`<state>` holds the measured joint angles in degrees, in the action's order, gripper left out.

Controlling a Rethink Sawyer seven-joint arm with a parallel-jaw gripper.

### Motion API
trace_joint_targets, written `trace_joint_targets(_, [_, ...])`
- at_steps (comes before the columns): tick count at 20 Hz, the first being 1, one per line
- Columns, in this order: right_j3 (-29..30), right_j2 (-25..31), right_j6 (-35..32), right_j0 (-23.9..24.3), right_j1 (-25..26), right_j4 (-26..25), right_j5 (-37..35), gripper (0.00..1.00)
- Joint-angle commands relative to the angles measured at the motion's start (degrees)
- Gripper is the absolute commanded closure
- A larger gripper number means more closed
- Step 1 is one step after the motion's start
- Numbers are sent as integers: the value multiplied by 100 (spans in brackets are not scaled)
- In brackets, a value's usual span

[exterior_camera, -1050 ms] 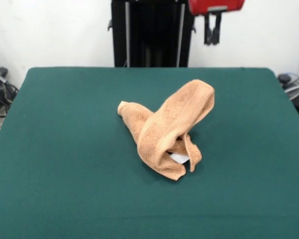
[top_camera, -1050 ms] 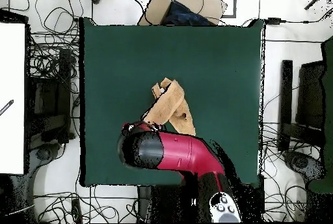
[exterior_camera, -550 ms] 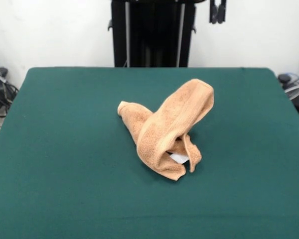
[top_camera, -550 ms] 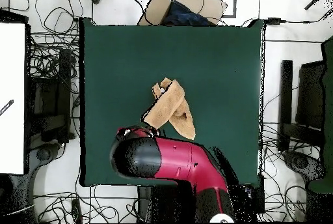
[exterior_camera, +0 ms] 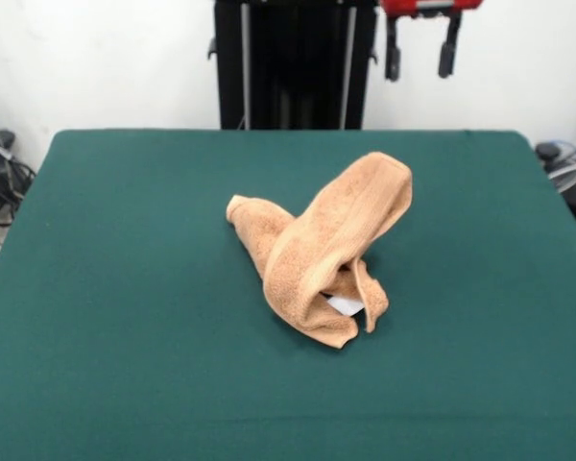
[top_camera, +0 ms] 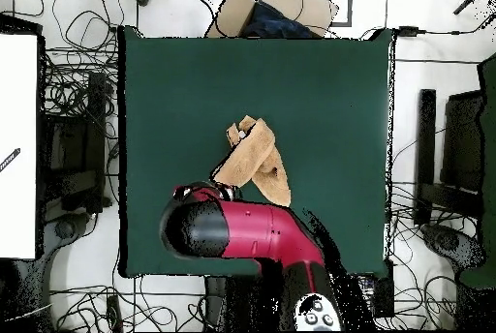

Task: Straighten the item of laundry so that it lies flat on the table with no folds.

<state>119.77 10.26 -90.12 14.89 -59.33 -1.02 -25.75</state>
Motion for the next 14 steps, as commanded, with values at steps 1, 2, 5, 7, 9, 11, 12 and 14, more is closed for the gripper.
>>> trace_joint_targets(1, [-251,-376,-939,-249,473,-494,472,0])
trace_joint_targets(2, [-257,-381,-918,-238,485,-493,466,0])
trace_joint_targets(5, [-261,-300,-770,-118,552,-506,446,0])
trace_joint_targets(7, [-252,-186,-671,30,660,-494,450,0])
trace_joint_targets(9, [-223,-178,-640,88,682,-522,482,0])
trace_joint_targets(11, [-212,-202,-585,136,653,-576,457,0])
trace_joint_targets(12, [-222,-219,-546,166,638,-614,438,0])
trace_joint_targets(14, [-267,-218,-442,248,628,-666,355,0])
